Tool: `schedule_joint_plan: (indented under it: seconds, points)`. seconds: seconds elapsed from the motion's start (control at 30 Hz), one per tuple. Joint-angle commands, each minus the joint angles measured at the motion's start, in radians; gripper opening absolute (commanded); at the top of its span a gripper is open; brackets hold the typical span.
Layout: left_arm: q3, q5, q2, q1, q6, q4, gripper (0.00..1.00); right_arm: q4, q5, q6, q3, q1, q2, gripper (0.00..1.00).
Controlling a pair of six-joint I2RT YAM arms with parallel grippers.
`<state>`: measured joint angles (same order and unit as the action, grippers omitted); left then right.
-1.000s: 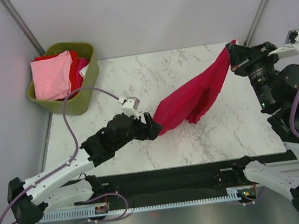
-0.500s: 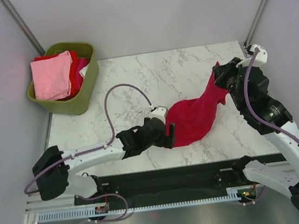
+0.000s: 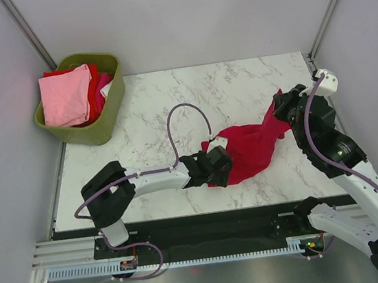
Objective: Fold and stack the t-shirts
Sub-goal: Flatten the tshirt out
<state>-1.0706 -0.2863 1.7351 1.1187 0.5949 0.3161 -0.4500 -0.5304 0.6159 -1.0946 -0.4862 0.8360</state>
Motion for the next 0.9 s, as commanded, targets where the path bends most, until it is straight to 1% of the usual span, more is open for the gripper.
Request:
schedule_joint_plan:
  seconds: [0.0,0.07,0.17,0.2,0.23,0.3,0.43,0.47,0.5,0.57,0.6,0.77,0.8,0.87]
  points:
    - [-0.043,-0.002,0.014,-0.002,0.043,0.028,0.76,0.024,-0.045,0.001,0.015,0.001,-0.035,0.01]
    - [-0.045,0.006,0.020,-0.002,0.042,0.029,0.73,0.024,-0.051,0.007,0.035,0.001,-0.046,0.01]
    - [-0.074,0.032,0.052,-0.010,0.040,0.060,0.66,0.025,-0.065,0.013,0.058,0.003,-0.058,0.01]
    - [-0.078,0.050,0.060,-0.014,0.048,0.067,0.55,0.024,-0.065,0.022,0.064,0.001,-0.061,0.01]
    - [-0.078,0.067,0.069,-0.017,0.055,0.064,0.53,0.025,-0.068,0.024,0.068,0.000,-0.066,0.01]
    - [-0.078,0.120,0.076,-0.022,0.066,0.055,0.53,0.024,-0.071,0.027,0.079,0.001,-0.071,0.01]
    - [-0.091,0.164,0.110,-0.022,0.088,0.048,0.54,0.024,-0.079,0.033,0.099,0.001,-0.083,0.01]
    - [-0.091,0.167,0.118,-0.022,0.094,0.043,0.52,0.024,-0.082,0.036,0.107,0.001,-0.083,0.01]
    - [-0.091,0.171,0.119,-0.022,0.101,0.040,0.40,0.025,-0.083,0.036,0.113,0.001,-0.086,0.01]
    - [-0.077,0.171,0.106,-0.023,0.108,0.026,0.25,0.024,-0.095,0.036,0.127,0.001,-0.090,0.01]
    - [-0.072,0.174,0.097,-0.022,0.109,0.028,0.02,0.025,-0.101,0.035,0.130,0.001,-0.098,0.01]
    - [-0.051,0.208,-0.046,-0.001,0.076,0.035,0.02,0.001,-0.183,0.019,0.122,0.001,-0.159,0.02]
    - [-0.055,0.217,-0.099,0.028,0.063,0.044,0.02,-0.006,-0.221,0.019,0.118,0.001,-0.188,0.02]
    - [-0.090,0.233,-0.138,0.081,0.059,0.063,0.02,-0.018,-0.252,0.019,0.102,0.001,-0.219,0.02]
